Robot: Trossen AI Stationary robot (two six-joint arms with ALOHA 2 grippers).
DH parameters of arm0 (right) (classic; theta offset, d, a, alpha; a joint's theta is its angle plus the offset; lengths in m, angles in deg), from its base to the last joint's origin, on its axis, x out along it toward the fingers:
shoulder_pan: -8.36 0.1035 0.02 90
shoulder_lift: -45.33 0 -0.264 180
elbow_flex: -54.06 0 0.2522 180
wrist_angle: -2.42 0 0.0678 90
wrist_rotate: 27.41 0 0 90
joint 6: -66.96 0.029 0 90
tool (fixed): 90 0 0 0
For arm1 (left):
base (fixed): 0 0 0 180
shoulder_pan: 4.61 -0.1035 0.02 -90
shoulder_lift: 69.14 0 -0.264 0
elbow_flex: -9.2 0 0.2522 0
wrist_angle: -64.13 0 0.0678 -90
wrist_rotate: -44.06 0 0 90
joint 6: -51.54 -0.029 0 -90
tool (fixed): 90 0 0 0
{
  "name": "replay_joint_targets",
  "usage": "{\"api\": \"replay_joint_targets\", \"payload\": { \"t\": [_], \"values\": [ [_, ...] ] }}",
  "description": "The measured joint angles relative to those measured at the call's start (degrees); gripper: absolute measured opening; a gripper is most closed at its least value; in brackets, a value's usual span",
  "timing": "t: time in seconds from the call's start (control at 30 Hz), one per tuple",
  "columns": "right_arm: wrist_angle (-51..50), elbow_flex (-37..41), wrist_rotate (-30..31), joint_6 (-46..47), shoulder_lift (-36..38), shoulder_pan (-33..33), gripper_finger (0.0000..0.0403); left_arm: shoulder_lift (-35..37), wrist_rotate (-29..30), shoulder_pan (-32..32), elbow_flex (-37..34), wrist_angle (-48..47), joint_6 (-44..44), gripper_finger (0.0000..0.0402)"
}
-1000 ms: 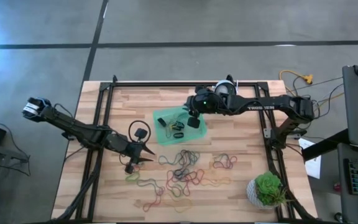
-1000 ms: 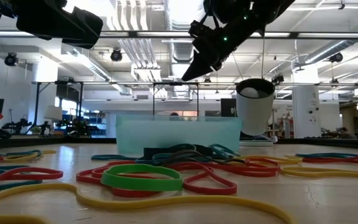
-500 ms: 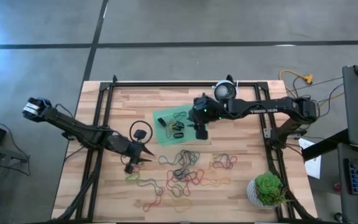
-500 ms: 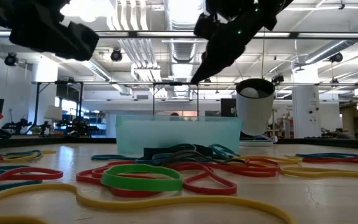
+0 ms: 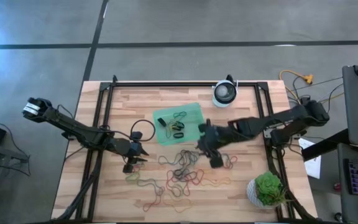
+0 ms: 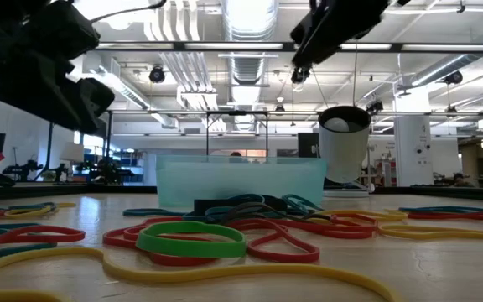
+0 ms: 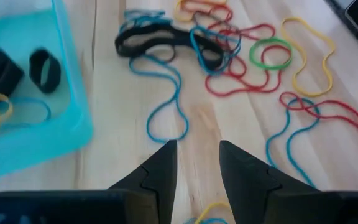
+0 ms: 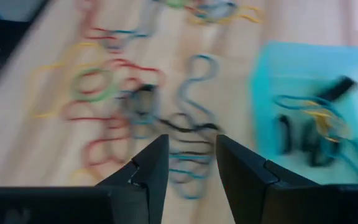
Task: Pick and place rubber bands into bin
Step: Put the blue rubber band into the green bin
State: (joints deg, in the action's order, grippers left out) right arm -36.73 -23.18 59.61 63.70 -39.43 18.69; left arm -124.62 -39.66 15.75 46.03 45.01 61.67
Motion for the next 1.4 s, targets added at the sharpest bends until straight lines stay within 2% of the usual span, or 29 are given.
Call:
{"api": "replay_joint_targets", "payload": {
  "t": [0.27,0.47,0.63,0.93,1.13,1.3,1.4],
  "values": [
    [0.4,2.1,1.4,7.2,1.1,11.2,0.0115,0.0,0.0,0.0,-1.2,0.4,0.1,0.0105],
    [1.3,4.6,11.8,9.9,0.7,18.5,0.0107,0.0,0.2,0.0,-2.8,0.4,0.2,0.0105],
    [7.3,8.1,17.5,9.6,0.7,22.5,0.0100,0.0,0.3,0.0,-4.0,0.3,3.0,0.0105],
    [18.5,13.4,19.8,3.6,0.7,24.3,0.0085,0.0,0.4,0.0,-4.1,0.0,3.1,0.0105],
    [18.9,15.1,22.5,3.5,0.8,24.3,0.0073,0.0,0.5,0.0,-4.1,-4.7,4.8,0.0105],
    [19.1,15.2,22.7,4.1,0.7,24.3,0.0068,-1.0,1.3,0.0,-4.1,-11.6,9.1,0.0105],
    [19.8,15.2,22.7,4.1,0.7,24.3,0.0070,-2.8,1.4,0.0,-4.1,-11.9,10.4,0.0105]
  ]
}}
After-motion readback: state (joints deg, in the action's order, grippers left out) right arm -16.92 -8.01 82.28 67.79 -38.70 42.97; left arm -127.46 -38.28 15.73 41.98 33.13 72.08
